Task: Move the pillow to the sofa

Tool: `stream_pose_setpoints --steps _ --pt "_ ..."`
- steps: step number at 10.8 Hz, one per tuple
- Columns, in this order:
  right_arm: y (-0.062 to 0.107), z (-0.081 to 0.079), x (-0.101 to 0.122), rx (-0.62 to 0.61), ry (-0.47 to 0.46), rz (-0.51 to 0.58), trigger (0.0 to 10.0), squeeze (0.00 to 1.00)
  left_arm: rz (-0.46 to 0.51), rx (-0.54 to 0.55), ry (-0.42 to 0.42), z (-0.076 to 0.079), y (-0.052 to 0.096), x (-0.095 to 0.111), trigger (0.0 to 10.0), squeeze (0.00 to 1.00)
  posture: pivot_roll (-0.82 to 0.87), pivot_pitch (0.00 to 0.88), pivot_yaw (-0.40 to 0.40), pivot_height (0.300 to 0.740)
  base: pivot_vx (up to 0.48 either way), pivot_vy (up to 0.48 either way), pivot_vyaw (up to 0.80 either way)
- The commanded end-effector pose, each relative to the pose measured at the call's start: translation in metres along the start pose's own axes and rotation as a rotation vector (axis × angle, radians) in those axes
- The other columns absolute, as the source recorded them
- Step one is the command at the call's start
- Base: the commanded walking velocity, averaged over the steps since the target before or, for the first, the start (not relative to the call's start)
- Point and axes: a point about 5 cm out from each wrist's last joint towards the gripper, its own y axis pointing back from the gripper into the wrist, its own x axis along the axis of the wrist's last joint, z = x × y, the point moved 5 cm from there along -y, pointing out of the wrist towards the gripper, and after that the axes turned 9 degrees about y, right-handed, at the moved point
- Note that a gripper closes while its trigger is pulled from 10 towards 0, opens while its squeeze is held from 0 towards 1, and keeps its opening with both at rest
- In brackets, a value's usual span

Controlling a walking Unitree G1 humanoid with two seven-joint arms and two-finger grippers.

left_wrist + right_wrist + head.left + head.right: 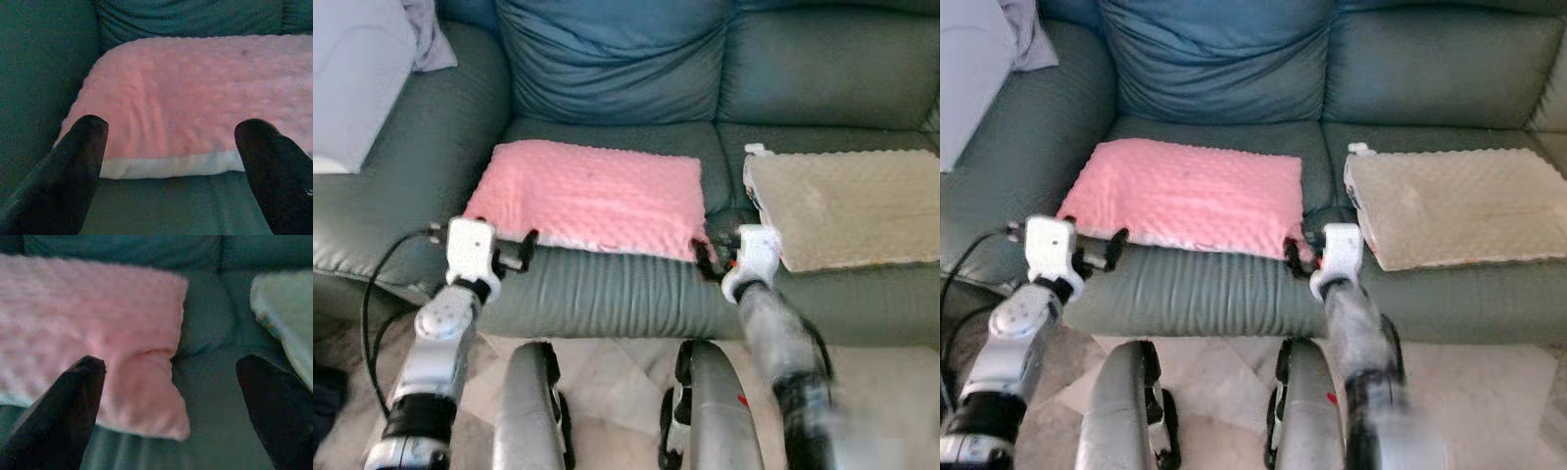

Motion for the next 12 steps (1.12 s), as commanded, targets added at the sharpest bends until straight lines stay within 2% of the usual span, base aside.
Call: stream_pose_setpoints --steps 1,2,4,5,7,10,12 --pt "0.004 -0.003 0.019 -0.015 0.027 0.079 10.0 1.00 -0.002 -0.001 0.010 0.004 0.001 -0.004 10.0 0.00 -0.03 0.143 -0.017 0.605 0.000 0.000 0.00" --pt "0.018 -0.007 0.025 -0.025 0.045 0.112 10.0 0.00 -0.006 -0.023 0.020 0.012 0.002 -0.008 10.0 0.00 -0.05 0.116 -0.012 0.605 0.000 0.000 0.00" --pt "0.037 -0.001 0.028 -0.071 -0.045 0.123 10.0 0.00 -0.052 -0.150 0.005 0.044 -0.004 -0.020 10.0 0.00 -0.07 0.065 -0.021 0.620 0.000 0.000 0.00" --pt "0.039 0.000 0.028 -0.079 -0.035 0.109 10.0 0.00 -0.049 -0.145 0.012 0.045 -0.010 -0.019 10.0 0.00 -0.07 0.046 -0.021 0.635 0.000 0.000 0.00" --pt "0.033 0.008 0.035 -0.096 -0.031 0.108 10.0 0.00 -0.069 -0.110 0.053 0.041 -0.018 -0.023 10.0 0.00 -0.08 0.000 -0.024 0.670 0.000 0.000 0.00" --pt "0.025 0.016 0.041 -0.108 -0.022 0.113 10.0 0.00 -0.096 -0.102 0.058 0.042 -0.016 -0.037 10.0 0.00 -0.08 0.000 -0.014 0.730 0.000 0.000 0.00" --pt "0.020 0.018 0.043 -0.109 -0.027 0.110 10.0 0.00 -0.080 -0.077 0.068 0.042 -0.021 -0.033 10.0 0.00 -0.08 0.000 -0.016 0.740 0.000 0.000 0.00"
